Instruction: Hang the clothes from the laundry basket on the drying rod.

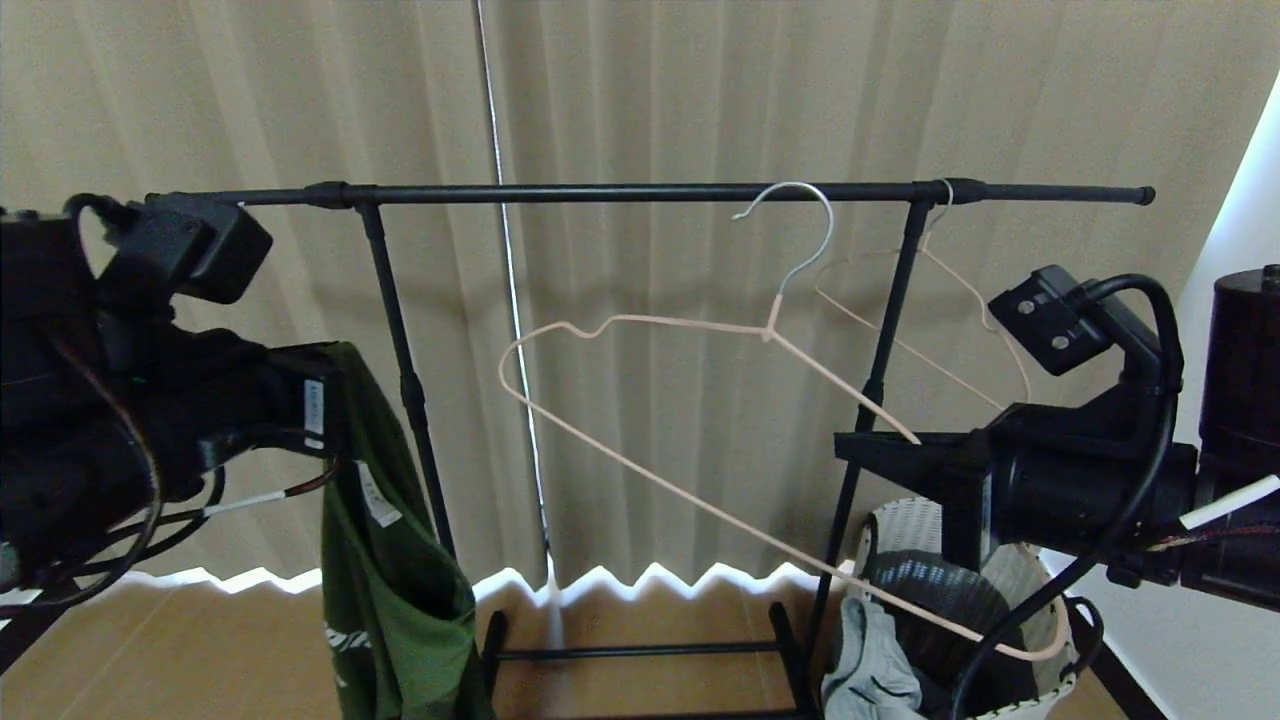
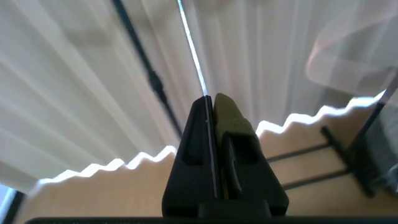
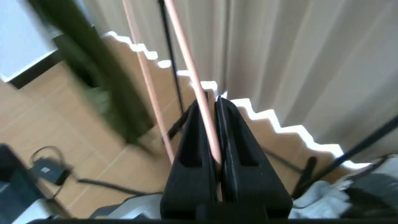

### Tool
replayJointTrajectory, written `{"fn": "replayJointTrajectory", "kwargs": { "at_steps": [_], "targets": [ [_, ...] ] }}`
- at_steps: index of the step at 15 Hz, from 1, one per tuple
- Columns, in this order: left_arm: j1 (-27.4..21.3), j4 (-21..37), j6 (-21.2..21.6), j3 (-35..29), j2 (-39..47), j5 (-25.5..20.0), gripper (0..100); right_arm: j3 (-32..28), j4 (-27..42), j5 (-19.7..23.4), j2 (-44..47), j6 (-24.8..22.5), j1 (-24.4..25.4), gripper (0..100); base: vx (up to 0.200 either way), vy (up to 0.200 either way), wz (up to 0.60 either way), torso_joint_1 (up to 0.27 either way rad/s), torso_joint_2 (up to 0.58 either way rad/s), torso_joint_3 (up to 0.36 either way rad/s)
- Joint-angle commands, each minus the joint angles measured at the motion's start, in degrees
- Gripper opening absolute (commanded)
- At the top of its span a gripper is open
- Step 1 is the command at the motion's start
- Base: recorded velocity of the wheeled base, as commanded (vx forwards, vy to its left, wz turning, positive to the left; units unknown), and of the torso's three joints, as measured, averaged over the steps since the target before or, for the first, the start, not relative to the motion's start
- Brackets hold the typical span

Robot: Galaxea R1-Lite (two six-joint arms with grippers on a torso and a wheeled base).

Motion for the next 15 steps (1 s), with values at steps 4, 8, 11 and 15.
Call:
{"fn": "replayJointTrajectory", "kwargs": {
  "at_steps": [4,8,11,15],
  "targets": [
    [-2.8,-0.3,-5.7,-6.4,11.0,4.6,0,0.1,-0.2,0.1,0.8,3.1,5.6,0,0.0,0.0,0.0,0.0,0.0,0.0],
    [-2.5,-0.4,-6.2,-6.7,11.3,5.7,0,0.7,-0.1,0.1,0.1,3.4,8.5,0,0.0,0.0,0.0,0.0,0.0,0.0],
    [-1.8,-0.3,-6.2,-7.6,11.8,7.9,0,1.9,-0.1,0.2,-1.4,3.1,8.8,0,0.0,0.0,0.0,0.0,0.0,0.0],
    [-3.1,-0.3,-6.2,-7.4,11.4,8.0,0,0.9,-0.2,-0.1,0.6,3.0,9.0,0,0.0,0.0,0.0,0.0,0.0,0.0]
  ]
}}
